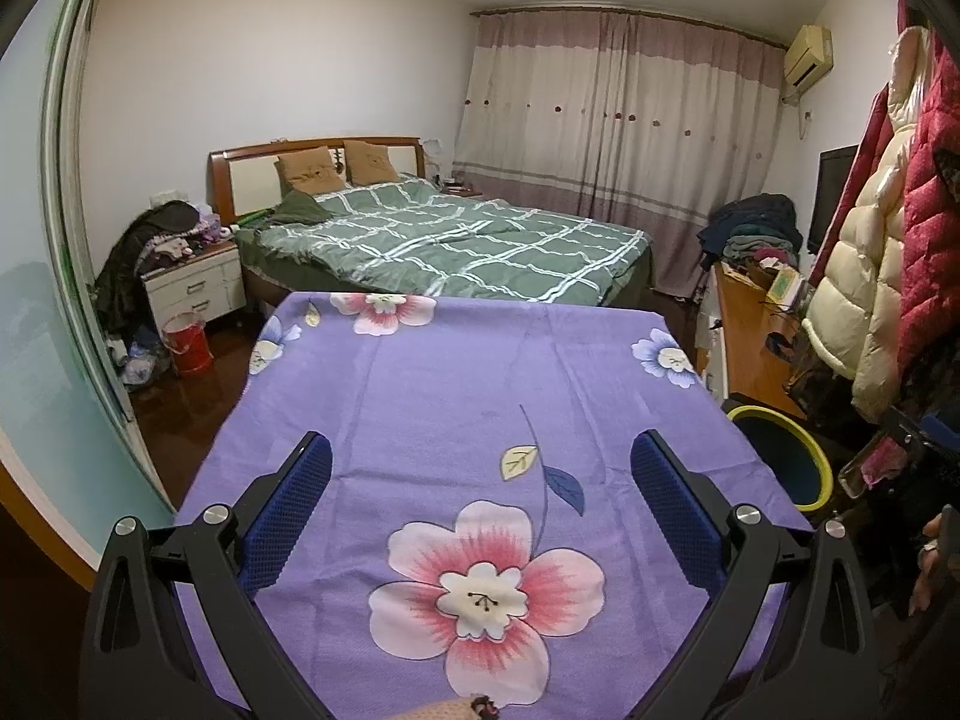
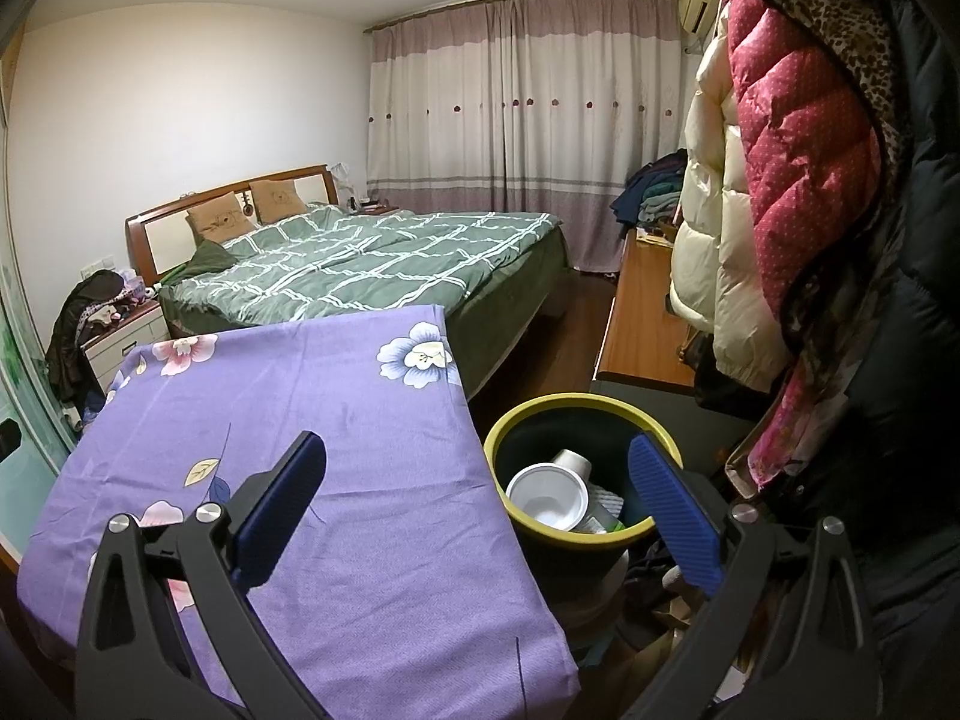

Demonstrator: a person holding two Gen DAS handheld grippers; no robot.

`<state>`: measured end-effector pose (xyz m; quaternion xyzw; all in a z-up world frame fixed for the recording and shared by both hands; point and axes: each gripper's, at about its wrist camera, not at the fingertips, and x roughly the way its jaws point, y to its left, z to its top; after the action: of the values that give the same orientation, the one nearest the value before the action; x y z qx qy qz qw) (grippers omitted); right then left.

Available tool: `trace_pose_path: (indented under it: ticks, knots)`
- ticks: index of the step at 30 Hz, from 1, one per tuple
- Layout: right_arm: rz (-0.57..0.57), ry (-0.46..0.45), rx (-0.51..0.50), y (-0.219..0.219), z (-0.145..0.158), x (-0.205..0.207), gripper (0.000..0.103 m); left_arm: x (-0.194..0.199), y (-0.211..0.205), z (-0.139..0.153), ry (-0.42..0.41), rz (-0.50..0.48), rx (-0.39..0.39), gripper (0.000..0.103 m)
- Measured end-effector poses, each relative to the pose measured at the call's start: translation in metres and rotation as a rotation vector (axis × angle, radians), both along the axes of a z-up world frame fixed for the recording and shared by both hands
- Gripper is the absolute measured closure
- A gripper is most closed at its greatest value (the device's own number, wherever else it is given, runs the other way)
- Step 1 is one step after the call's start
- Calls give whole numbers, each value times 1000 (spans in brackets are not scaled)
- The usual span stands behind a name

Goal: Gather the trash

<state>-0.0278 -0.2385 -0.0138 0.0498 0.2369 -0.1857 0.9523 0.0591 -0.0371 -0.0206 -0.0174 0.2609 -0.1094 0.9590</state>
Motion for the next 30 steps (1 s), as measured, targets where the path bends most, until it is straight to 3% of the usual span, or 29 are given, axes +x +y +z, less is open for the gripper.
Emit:
trace_pose_path:
  ticks: [30]
  knots:
    - [17, 14, 25, -1, -7, 7, 7, 15, -8, -11, 2, -5, 30, 5]
